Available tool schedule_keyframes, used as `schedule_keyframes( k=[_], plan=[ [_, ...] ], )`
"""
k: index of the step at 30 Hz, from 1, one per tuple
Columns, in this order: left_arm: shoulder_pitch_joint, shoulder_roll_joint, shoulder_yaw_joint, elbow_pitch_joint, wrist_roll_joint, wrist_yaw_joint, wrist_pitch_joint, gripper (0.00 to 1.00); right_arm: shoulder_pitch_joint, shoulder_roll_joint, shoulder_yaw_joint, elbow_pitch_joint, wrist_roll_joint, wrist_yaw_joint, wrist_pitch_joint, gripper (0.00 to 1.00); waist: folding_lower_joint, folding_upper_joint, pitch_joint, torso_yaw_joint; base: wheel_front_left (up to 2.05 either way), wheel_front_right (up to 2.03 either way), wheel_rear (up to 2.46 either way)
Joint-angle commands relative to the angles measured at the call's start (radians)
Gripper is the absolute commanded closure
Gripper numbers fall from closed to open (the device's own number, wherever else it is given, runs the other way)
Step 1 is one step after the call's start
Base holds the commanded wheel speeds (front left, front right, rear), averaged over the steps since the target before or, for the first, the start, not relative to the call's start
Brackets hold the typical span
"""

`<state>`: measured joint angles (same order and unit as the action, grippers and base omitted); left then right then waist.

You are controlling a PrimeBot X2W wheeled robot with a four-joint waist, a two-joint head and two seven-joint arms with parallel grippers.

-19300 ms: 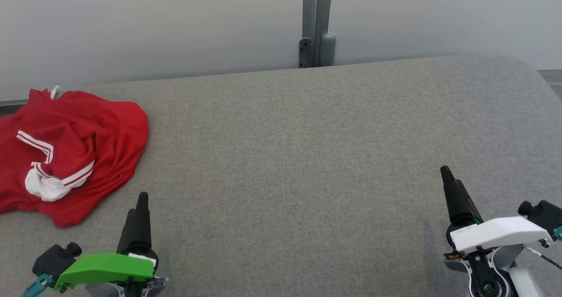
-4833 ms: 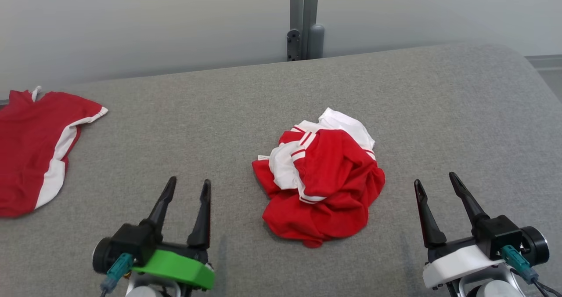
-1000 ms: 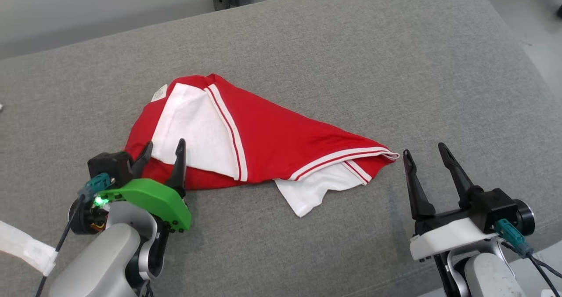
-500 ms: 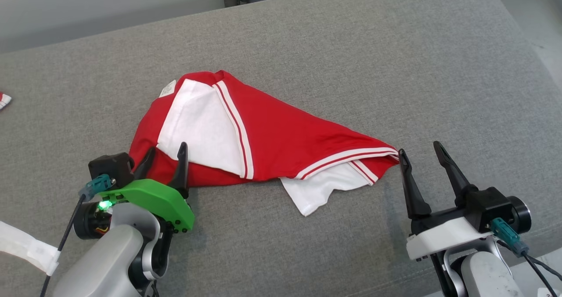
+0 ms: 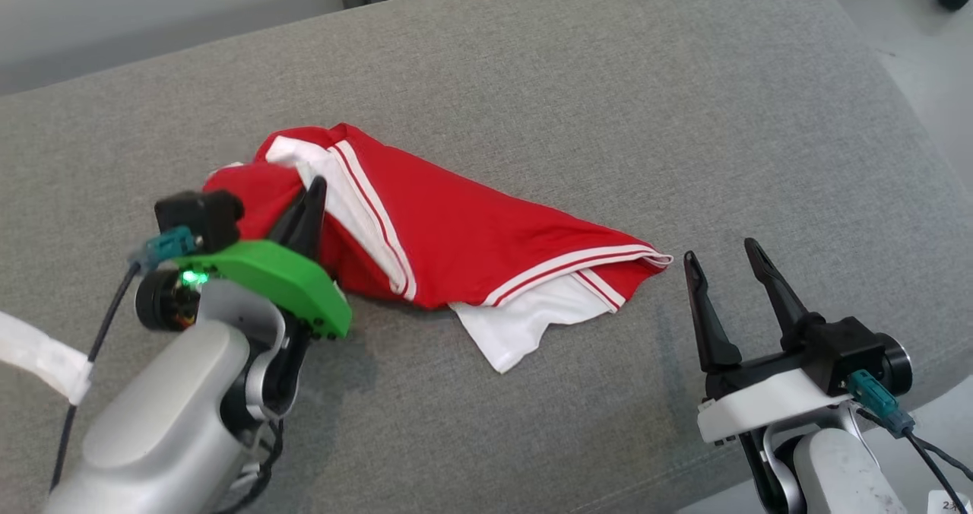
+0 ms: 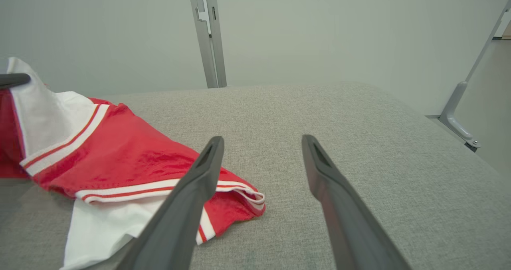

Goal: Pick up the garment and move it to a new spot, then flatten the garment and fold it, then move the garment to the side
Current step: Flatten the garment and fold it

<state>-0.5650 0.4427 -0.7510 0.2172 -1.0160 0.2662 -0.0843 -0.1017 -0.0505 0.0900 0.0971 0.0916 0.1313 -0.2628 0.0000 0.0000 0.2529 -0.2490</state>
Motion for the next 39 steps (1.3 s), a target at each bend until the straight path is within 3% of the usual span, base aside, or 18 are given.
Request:
schedule_keyframes(
  k=[1,12,21,22,23,24,32,39],
  plan=[
    [-0.055,0.001,0.000,-0.011,0.011,0.002,0.020,1.00,-0.017,-0.001,0.007,-0.003,0.010,-0.001,-0.003,0.00,0.0000,0.0000,0.025,-0.029,0.00,0.00,0.00],
    [-0.358,-0.042,-0.045,0.215,0.067,-0.020,0.188,1.00,-0.038,0.000,0.045,0.008,0.094,-0.001,-0.003,0.00,0.0000,0.0000,0.124,-0.199,0.00,0.00,0.00],
    [-0.438,-0.095,-0.059,0.452,0.101,-0.052,0.134,1.00,-0.047,0.000,0.052,0.009,0.128,-0.001,-0.003,0.00,0.0000,0.0000,0.153,-0.269,0.00,0.00,0.00],
    [-0.442,-0.097,-0.058,0.468,0.106,-0.054,0.120,0.86,-0.044,0.000,0.048,0.008,0.129,-0.001,-0.003,0.00,0.0000,0.0000,0.153,-0.267,0.00,0.00,0.00],
    [-0.443,-0.100,-0.062,0.485,0.111,-0.059,0.110,0.58,-0.040,0.000,0.043,0.008,0.128,-0.001,-0.003,0.00,0.0000,0.0000,0.151,-0.262,0.00,0.00,0.00],
    [-0.442,-0.102,-0.065,0.499,0.113,-0.065,0.101,0.00,-0.034,0.000,0.036,0.009,0.125,-0.001,-0.003,0.00,0.0000,0.0000,0.147,-0.255,0.00,0.00,0.00],
    [-0.343,-0.088,-0.076,0.477,0.103,-0.099,0.044,0.00,0.004,-0.001,0.000,0.015,0.083,-0.001,-0.003,0.00,0.0000,0.0000,0.073,-0.159,0.00,0.00,0.00],
    [-0.230,-0.033,-0.109,0.366,0.102,-0.063,0.089,0.00,0.017,-0.001,-0.015,0.006,0.034,-0.001,-0.003,0.00,0.0000,0.0000,0.029,-0.079,0.00,0.00,0.00]
  ],
)
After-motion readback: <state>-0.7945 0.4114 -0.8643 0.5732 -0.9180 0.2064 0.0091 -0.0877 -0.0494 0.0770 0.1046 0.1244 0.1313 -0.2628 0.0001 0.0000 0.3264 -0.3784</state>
